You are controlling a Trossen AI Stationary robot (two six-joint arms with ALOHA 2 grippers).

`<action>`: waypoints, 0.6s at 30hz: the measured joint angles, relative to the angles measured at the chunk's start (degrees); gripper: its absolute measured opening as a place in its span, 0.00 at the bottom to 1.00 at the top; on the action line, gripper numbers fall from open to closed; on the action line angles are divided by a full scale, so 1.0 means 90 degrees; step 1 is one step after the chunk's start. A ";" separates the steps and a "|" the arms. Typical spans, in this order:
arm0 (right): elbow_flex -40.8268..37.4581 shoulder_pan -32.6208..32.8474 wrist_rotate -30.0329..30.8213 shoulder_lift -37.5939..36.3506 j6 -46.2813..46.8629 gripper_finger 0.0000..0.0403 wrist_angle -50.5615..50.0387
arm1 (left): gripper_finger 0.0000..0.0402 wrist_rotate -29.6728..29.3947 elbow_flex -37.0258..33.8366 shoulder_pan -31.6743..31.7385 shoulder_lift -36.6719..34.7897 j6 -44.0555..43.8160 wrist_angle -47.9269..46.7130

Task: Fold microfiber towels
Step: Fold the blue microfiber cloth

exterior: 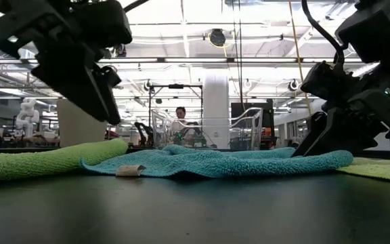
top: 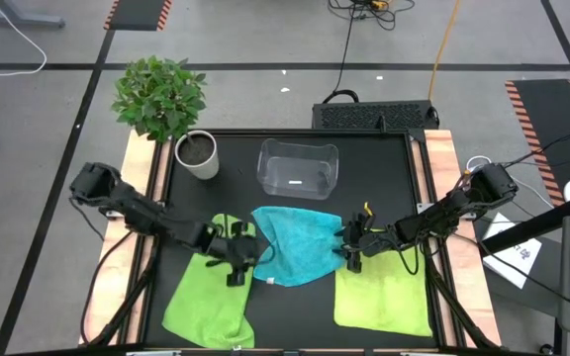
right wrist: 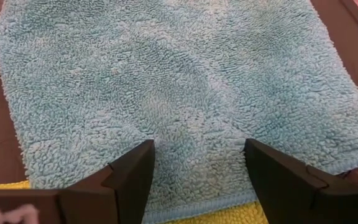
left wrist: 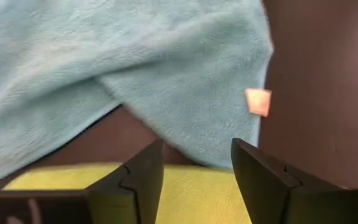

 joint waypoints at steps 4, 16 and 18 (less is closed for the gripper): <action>0.0000 0.0000 -0.0012 0.0000 0.0000 0.59 0.0012 | 0.47 -0.0101 0.0000 -0.0201 0.0355 -0.0076 0.0100; -0.0002 0.0002 -0.0019 0.0000 0.0012 0.60 0.0036 | 0.47 0.0231 -0.0002 -0.0886 0.0558 -0.0402 0.0539; -0.0005 0.0002 -0.0021 0.0000 0.0012 0.60 0.0055 | 0.47 0.0056 -0.0002 -0.0973 0.0558 -0.0432 0.0549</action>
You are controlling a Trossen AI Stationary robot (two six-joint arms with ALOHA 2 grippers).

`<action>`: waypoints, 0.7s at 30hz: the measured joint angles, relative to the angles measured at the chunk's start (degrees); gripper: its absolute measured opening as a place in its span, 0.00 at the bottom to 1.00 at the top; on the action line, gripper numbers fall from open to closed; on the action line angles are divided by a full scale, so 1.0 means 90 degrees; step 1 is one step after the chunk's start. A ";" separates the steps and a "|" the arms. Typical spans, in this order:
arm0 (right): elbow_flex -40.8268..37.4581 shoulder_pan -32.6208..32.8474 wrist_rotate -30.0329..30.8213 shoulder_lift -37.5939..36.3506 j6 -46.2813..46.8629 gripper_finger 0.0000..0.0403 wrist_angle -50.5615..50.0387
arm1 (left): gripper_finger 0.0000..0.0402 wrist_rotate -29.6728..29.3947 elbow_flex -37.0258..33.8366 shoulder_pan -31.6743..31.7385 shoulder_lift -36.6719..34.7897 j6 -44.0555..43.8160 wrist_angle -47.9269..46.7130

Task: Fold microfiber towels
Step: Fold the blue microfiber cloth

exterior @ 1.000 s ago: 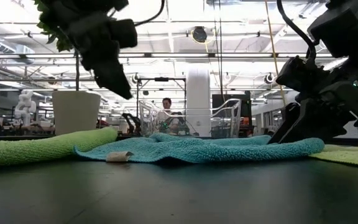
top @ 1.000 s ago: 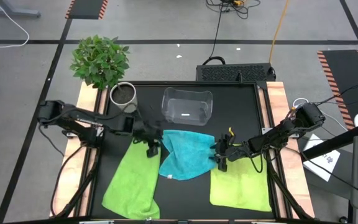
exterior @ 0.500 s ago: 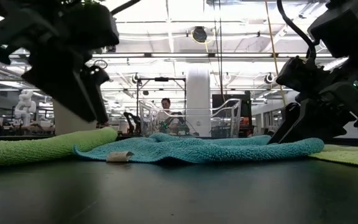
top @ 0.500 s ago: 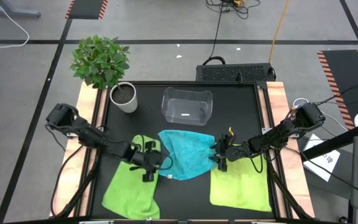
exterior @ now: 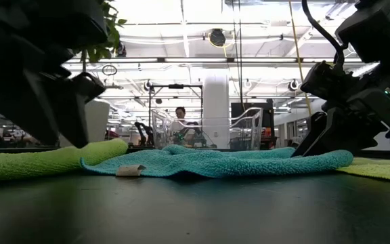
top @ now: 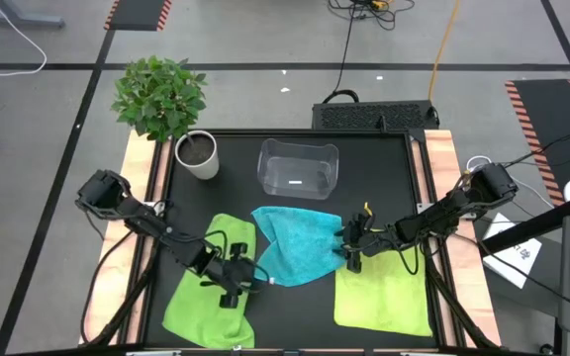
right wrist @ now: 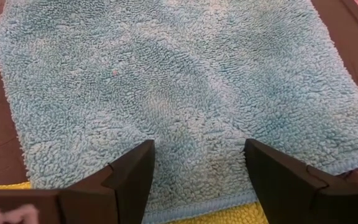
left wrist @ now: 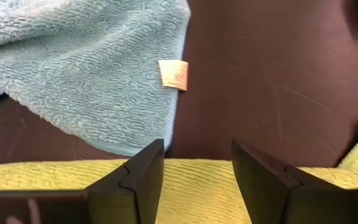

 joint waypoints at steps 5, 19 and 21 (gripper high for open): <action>0.0000 -0.0002 -0.0010 0.0002 0.0000 0.60 0.0036 | 0.47 -0.0478 0.0000 0.0002 0.0010 0.0110 0.0067; -0.0002 0.0000 -0.0016 0.0005 -0.0007 0.60 0.0104 | 0.46 -0.0221 0.0034 0.0137 0.1021 0.0278 0.0591; -0.0002 0.0000 -0.0016 0.0005 -0.0007 0.60 0.0113 | 0.42 -0.0316 0.0027 0.0135 0.0980 0.0280 0.0588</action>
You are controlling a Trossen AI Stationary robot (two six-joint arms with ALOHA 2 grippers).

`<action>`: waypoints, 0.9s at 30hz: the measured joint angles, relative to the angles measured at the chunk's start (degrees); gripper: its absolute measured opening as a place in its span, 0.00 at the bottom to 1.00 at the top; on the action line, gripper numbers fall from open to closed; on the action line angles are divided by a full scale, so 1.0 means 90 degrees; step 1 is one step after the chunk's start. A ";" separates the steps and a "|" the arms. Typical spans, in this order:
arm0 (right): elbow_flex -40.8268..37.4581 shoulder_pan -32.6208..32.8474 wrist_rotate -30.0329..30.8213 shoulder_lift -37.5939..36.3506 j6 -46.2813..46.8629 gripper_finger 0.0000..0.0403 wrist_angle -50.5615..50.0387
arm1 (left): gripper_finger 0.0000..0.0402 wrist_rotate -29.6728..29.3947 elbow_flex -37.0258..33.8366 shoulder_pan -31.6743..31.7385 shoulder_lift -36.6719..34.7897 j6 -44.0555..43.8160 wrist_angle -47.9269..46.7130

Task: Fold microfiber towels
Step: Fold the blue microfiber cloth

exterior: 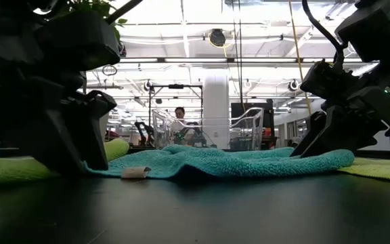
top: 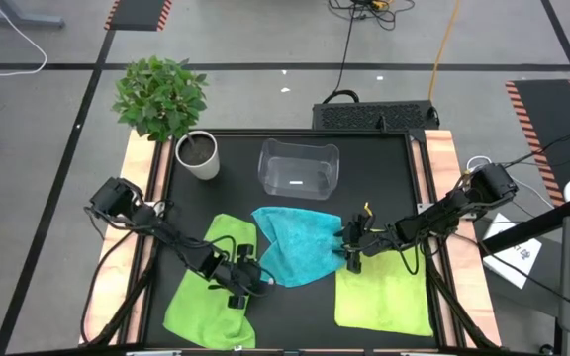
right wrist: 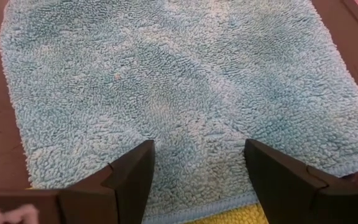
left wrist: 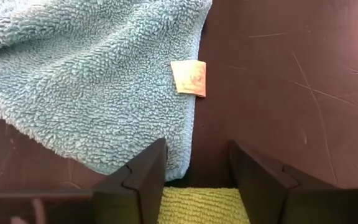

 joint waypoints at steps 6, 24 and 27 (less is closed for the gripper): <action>0.0000 0.0000 -0.0001 0.0000 0.0002 0.60 0.0013 | 0.08 -0.0004 -0.0024 0.0119 -0.0267 0.0295 -0.0161; 0.0002 0.0005 -0.0001 0.0000 0.0044 0.60 -0.0036 | 0.01 0.0004 -0.0036 -0.0189 -0.1724 -0.0718 -0.0401; 0.0002 0.0005 -0.0001 0.0000 0.0043 0.60 -0.0030 | 0.01 -0.0220 0.0004 -0.0237 -0.2011 -0.0672 -0.0356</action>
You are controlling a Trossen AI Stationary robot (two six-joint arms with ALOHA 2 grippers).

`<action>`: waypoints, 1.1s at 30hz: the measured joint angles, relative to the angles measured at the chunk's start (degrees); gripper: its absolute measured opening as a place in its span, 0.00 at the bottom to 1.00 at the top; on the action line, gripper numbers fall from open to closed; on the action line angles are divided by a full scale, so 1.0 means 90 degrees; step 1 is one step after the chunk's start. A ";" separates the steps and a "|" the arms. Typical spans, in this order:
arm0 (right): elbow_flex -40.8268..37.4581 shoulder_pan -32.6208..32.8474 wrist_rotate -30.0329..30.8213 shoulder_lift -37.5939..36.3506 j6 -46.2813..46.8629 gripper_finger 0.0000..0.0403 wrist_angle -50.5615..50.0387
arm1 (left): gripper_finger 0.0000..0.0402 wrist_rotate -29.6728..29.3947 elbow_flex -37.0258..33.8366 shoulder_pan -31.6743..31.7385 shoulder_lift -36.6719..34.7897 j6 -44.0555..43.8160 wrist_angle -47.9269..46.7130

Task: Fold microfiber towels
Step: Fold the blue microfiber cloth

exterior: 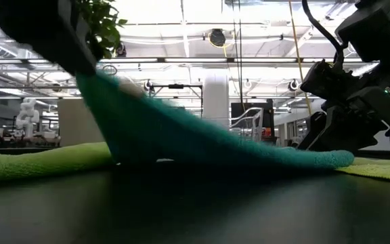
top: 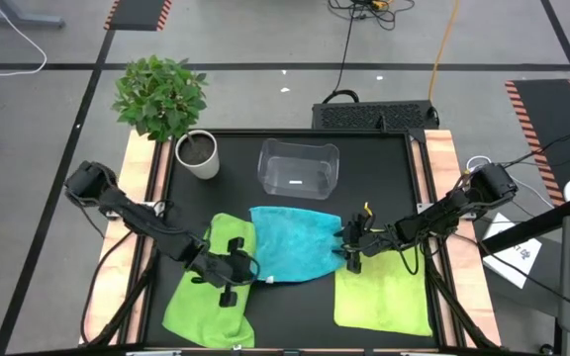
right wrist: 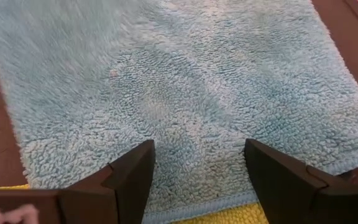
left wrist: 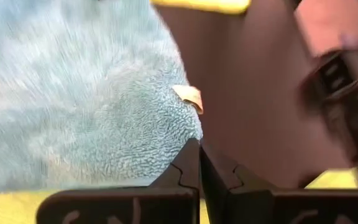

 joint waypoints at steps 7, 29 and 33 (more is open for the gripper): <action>-0.0004 0.0002 -0.0075 -0.0034 -0.0374 0.60 0.0466 | 0.00 -0.0288 0.0408 0.0180 -0.0173 0.0304 -0.0709; 0.0889 0.1059 -0.0383 -0.0053 -0.1522 0.60 0.0988 | 0.00 -0.0462 0.1712 0.1114 -0.0166 0.1003 -0.2324; 0.0940 0.1180 -0.0095 -0.0053 -0.1527 0.60 0.0992 | 0.00 -0.0588 0.2156 0.1252 -0.0166 0.1108 -0.2679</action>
